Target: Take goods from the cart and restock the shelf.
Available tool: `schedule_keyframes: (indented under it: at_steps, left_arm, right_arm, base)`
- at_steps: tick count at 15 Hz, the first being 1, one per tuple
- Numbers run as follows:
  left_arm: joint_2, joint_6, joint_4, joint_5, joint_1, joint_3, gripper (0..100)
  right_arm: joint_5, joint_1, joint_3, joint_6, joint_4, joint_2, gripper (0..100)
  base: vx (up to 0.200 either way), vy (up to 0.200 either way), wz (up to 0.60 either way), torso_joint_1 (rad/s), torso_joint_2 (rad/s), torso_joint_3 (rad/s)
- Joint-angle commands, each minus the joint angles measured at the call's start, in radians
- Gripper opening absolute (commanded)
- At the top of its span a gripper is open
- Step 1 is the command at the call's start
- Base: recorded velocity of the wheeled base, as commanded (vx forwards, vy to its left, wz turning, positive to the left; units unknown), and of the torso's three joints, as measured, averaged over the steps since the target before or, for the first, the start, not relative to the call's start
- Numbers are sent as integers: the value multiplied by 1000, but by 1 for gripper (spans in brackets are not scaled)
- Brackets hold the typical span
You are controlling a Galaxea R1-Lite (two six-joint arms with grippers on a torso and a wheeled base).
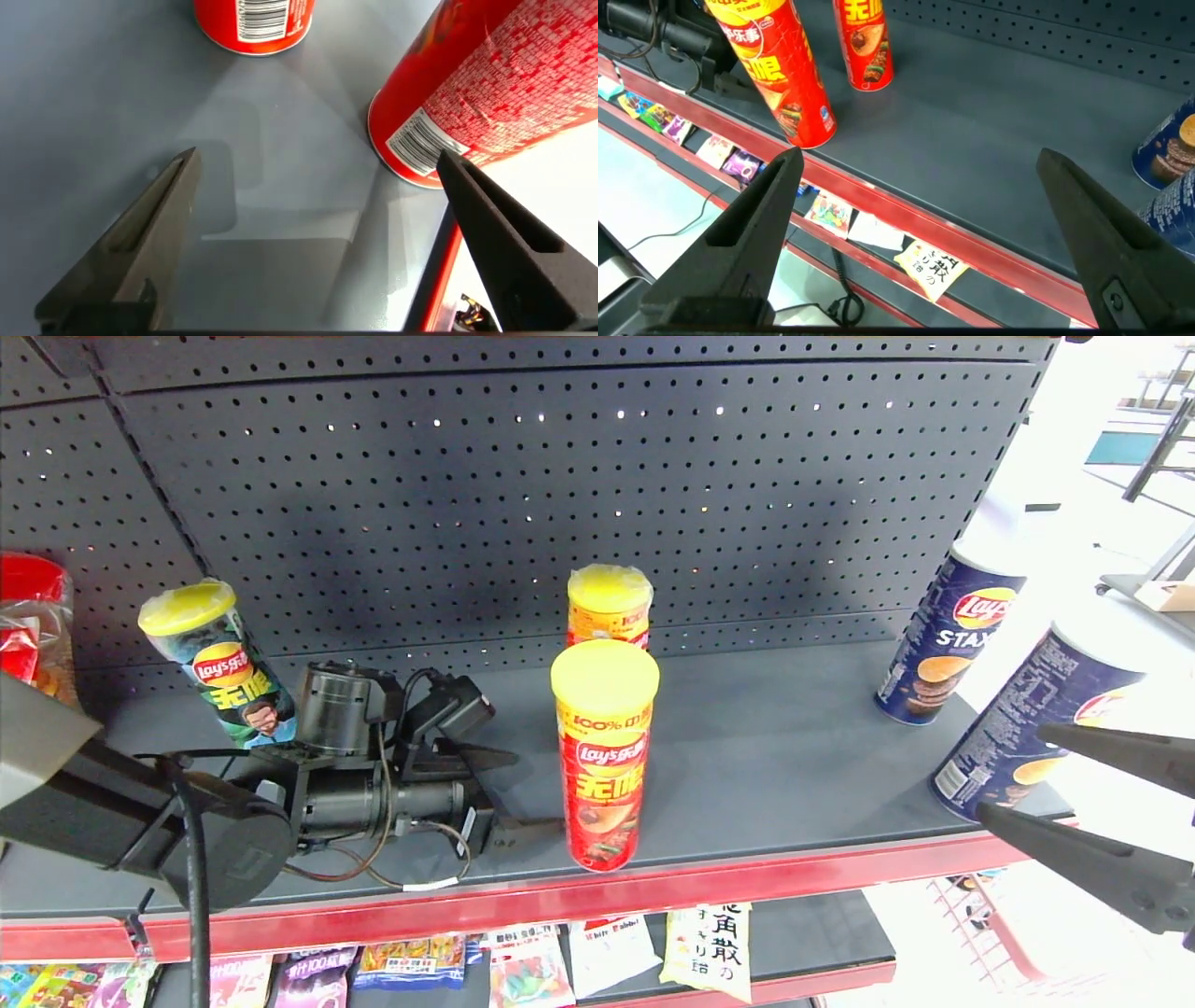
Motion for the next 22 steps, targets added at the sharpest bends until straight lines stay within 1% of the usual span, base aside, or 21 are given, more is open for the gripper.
schedule_keyframes:
  at_steps: [1, 4, 6, 8, 10, 11, 12, 13, 14, 15, 16, 17, 18, 19, 20, 21, 22]
  left_arm:
    - [6, 0, 0, 0, 0, -4, 100]
    - [0, 0, 0, 6, 1, -1, 100]
    - [-63, -5, 0, 23, 15, 35, 100]
    - [-207, -9, 3, 43, 56, 134, 100]
    - [-393, -15, 12, 69, 119, 241, 100]
    - [-460, -20, 26, 89, 144, 270, 100]
    - [-580, -38, 93, 146, 185, 293, 100]
    - [-666, -43, 181, 206, 219, 290, 100]
    - [-716, -45, 242, 235, 233, 287, 100]
    - [-841, -61, 374, 256, 251, 286, 100]
    - [-936, -81, 481, 264, 262, 284, 100]
    - [-1035, -84, 607, 292, 276, 282, 100]
    - [-1049, -84, 625, 298, 276, 282, 100]
    - [-1203, -86, 745, 390, 277, 293, 100]
    - [-1250, -88, 748, 425, 277, 310, 100]
    - [-1273, -88, 745, 437, 279, 327, 100]
    - [-1282, -92, 740, 445, 279, 322, 100]
  right_arm:
    - [1, 0, 0, 0, -1, 2, 100]
    - [1, 0, 8, 0, 1, 2, 100]
    - [2, 0, 37, -2, 2, -17, 100]
    - [-1, 0, 92, -3, 2, -52, 100]
    - [-6, -6, 160, -6, 4, -123, 100]
    - [-24, -33, 184, -11, 6, -153, 100]
    - [-55, -99, 218, -28, 13, -192, 100]
    - [-65, -133, 235, -28, 15, -229, 100]
    - [-78, -161, 243, -28, 18, -250, 100]
    - [-90, -233, 266, -23, 18, -288, 100]
    - [-87, -277, 275, -20, 18, -318, 100]
    - [-87, -306, 287, -8, 18, -341, 100]
    - [-88, -311, 289, -6, 18, -345, 100]
    - [-94, -351, 292, -2, 55, -393, 100]
    - [-93, -377, 287, -2, 114, -414, 100]
    - [-88, -388, 290, -2, 157, -428, 100]
    - [-88, -388, 295, -2, 170, -431, 100]
  base:
    - [0, 0, 0, 0, 0, 0]
    - [0, 0, 0, 0, 0, 0]
    - [0, 0, 0, 0, 0, 0]
    - [0, 0, 0, 0, 0, 0]
    - [0, 0, 0, 0, 0, 0]
    - [0, 0, 0, 0, 0, 0]
    - [0, 0, 0, 0, 0, 0]
    - [0, 0, 0, 0, 0, 0]
    - [0, 0, 0, 0, 0, 0]
    - [0, 0, 0, 0, 0, 0]
    - [0, 0, 0, 0, 0, 0]
    - [0, 0, 0, 0, 0, 0]
    - [0, 0, 0, 0, 0, 0]
    - [0, 0, 0, 0, 0, 0]
    - [0, 0, 0, 0, 0, 0]
    - [0, 0, 0, 0, 0, 0]
    - [0, 0, 0, 0, 0, 0]
